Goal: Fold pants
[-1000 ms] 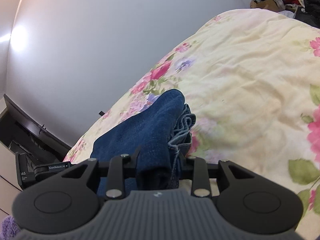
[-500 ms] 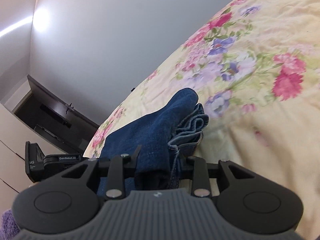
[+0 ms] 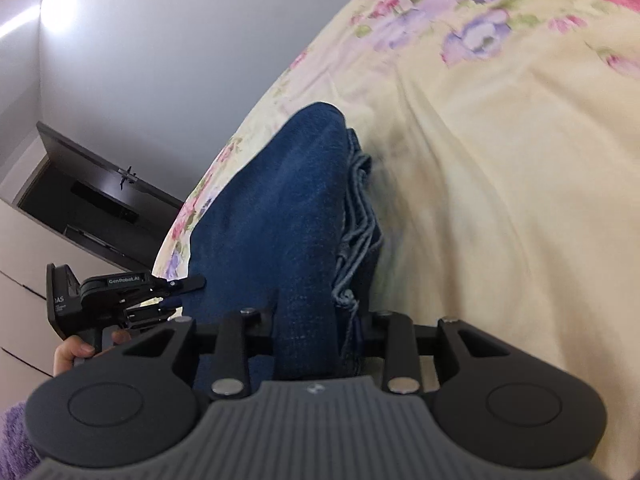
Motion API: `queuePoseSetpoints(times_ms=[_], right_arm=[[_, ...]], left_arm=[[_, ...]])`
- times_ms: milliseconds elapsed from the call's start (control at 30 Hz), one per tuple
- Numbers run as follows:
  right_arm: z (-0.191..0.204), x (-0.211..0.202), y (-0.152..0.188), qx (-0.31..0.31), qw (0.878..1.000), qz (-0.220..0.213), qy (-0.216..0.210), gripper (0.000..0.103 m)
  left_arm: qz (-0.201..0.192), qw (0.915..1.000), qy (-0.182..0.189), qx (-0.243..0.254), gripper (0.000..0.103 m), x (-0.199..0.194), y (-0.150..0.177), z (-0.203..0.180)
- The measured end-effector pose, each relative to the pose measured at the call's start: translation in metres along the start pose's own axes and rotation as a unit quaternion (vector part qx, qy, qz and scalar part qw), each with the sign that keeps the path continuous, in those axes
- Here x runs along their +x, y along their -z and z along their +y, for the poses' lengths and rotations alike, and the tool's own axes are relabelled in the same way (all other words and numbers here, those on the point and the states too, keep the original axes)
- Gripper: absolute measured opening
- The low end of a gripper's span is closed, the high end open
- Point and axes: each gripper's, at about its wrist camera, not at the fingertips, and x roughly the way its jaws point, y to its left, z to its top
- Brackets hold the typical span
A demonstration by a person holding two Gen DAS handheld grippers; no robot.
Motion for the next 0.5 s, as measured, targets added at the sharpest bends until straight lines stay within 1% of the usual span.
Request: queuePoseSetpoints(times_ms=[67, 133, 267, 300, 367, 433, 500], right_arm=[[-0.005, 0.008, 0.001, 0.004, 1.000, 0.004, 0.013, 0.031], [-0.007, 0.019, 0.001, -0.007, 0.999, 0.009, 0.030, 0.033], [-0.008, 0.028, -0.004, -0.021, 0.999, 0.013, 0.039, 0.034], [-0.006, 0.028, -0.005, -0.024, 0.999, 0.016, 0.041, 0.034], [0.004, 0.020, -0.008, -0.049, 0.997, 0.021, 0.050, 0.039], [0.014, 0.013, -0.012, -0.086, 0.994, 0.017, 0.070, 0.048], [0.023, 0.000, -0.014, -0.134, 0.986, 0.004, 0.097, 0.055]], left_arm=[[0.010, 0.9999, -0.013, 0.003, 0.022, 0.011, -0.002, 0.001], [0.017, 0.9997, -0.017, -0.001, 0.023, 0.019, -0.002, 0.004], [0.018, 0.9996, -0.004, -0.024, 0.028, 0.023, 0.000, 0.015], [0.017, 0.9995, -0.002, -0.027, 0.033, 0.020, 0.001, 0.017], [0.009, 0.9996, -0.005, -0.025, 0.038, 0.012, 0.003, 0.017], [-0.002, 0.9998, -0.017, -0.009, 0.038, 0.001, 0.004, 0.012], [-0.019, 0.9994, -0.028, 0.010, 0.038, -0.011, 0.004, 0.005]])
